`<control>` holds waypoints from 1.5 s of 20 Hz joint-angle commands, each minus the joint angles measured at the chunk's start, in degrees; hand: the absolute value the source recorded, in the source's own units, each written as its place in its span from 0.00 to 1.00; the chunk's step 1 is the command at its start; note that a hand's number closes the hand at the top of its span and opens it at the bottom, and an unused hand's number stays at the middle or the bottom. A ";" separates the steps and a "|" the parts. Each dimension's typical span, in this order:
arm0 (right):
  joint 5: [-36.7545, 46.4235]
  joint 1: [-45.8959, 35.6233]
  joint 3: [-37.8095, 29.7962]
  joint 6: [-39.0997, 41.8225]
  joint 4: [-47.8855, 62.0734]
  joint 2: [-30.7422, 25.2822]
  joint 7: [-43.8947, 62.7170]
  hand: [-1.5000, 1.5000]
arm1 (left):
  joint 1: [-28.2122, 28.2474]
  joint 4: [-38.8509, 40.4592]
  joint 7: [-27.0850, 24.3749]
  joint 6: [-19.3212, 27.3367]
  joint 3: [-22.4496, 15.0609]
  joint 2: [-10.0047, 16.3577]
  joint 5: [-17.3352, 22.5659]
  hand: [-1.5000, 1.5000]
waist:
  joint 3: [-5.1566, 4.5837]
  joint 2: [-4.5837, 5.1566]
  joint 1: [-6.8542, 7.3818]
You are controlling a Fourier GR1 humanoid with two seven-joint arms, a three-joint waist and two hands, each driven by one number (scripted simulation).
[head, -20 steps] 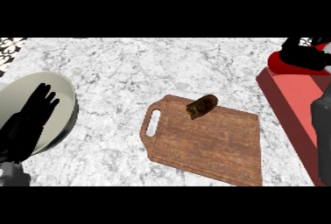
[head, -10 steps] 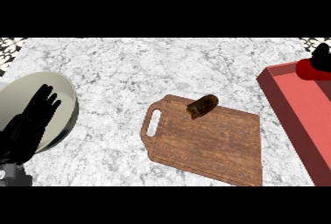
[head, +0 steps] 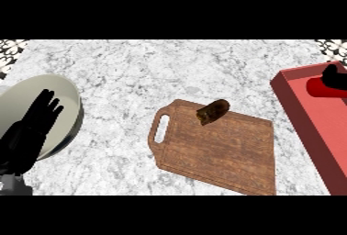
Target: Pick the can from the cutting board and place it in the cardboard box
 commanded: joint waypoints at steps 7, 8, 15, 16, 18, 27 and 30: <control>-6.67 3.78 -5.58 -3.95 13.19 0.71 -6.65 0.00 | -0.43 1.55 -1.07 -0.22 1.40 0.02 -0.44 0.50 | 0.00 0.04 -0.03; -7.46 7.29 -4.22 -3.25 7.32 2.57 -6.82 0.00 | -0.88 0.17 -0.06 1.17 0.39 -0.89 -1.42 0.50 | -0.01 -0.07 -0.35; -14.64 3.69 -12.38 -17.64 1.02 6.70 -9.59 0.00 | -1.86 2.83 -0.77 0.84 0.61 -1.21 -1.11 0.50 | 0.04 -0.29 -1.11; -16.05 5.66 -14.35 -20.41 0.36 7.29 -11.29 0.00 | -0.74 2.11 -0.67 -0.94 2.04 0.73 0.09 0.50 | 0.06 -0.32 -0.98; -18.30 7.19 -16.01 -24.40 -0.33 9.49 -13.57 0.00 | -1.22 2.67 -2.76 0.67 0.34 -0.91 -2.68 0.50 | 0.06 -0.16 -1.13; -36.66 16.09 -28.40 -17.06 -12.94 5.65 -13.37 0.00 | -0.41 0.79 -0.29 0.93 -0.12 -1.91 -2.16 0.50 | -0.01 -0.22 -1.42; -41.87 15.66 -32.18 -14.05 -10.11 0.15 -13.81 0.00 | -2.95 6.20 -1.83 -1.10 1.95 -0.03 -1.11 0.50 | -0.03 -0.07 -1.14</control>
